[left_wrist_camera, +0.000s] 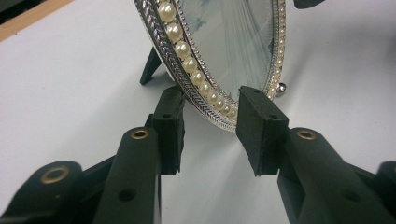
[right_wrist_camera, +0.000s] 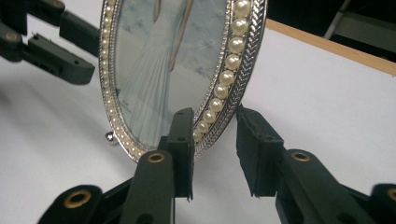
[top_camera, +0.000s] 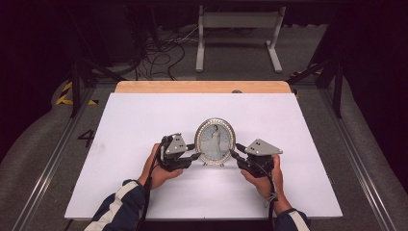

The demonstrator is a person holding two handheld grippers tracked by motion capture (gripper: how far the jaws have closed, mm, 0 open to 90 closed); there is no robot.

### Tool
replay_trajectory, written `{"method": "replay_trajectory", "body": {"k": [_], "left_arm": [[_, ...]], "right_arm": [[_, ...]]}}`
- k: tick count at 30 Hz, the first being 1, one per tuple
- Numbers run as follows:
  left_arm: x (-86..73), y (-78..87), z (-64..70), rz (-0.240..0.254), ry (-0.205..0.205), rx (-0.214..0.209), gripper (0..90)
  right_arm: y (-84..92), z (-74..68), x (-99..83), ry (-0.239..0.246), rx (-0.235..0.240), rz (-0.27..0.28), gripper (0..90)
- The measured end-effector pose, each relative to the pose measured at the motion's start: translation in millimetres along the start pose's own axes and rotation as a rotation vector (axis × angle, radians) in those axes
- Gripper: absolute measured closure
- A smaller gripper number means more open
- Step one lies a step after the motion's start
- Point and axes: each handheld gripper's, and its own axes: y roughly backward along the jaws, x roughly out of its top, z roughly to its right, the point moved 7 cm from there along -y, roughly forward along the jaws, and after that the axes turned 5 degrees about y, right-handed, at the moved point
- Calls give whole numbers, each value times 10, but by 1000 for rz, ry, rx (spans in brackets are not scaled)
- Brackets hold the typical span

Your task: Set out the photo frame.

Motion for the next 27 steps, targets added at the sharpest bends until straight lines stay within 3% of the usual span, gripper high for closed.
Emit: {"method": "replay_trajectory", "body": {"k": [3, 10, 17, 27], "left_arm": [[-4, 29, 11, -4, -15, 5, 597], [-12, 116, 22, 0, -39, 16, 573], [-19, 157, 30, -4, -65, 30, 527], [-94, 188, -9, -24, -72, 82, 329]], "right_arm": [[21, 2, -17, 51, -6, -23, 651], [45, -41, -59, 107, -4, -55, 617], [70, -64, -68, 115, 7, -58, 570], [101, -66, -86, 124, 13, -78, 447]]}}
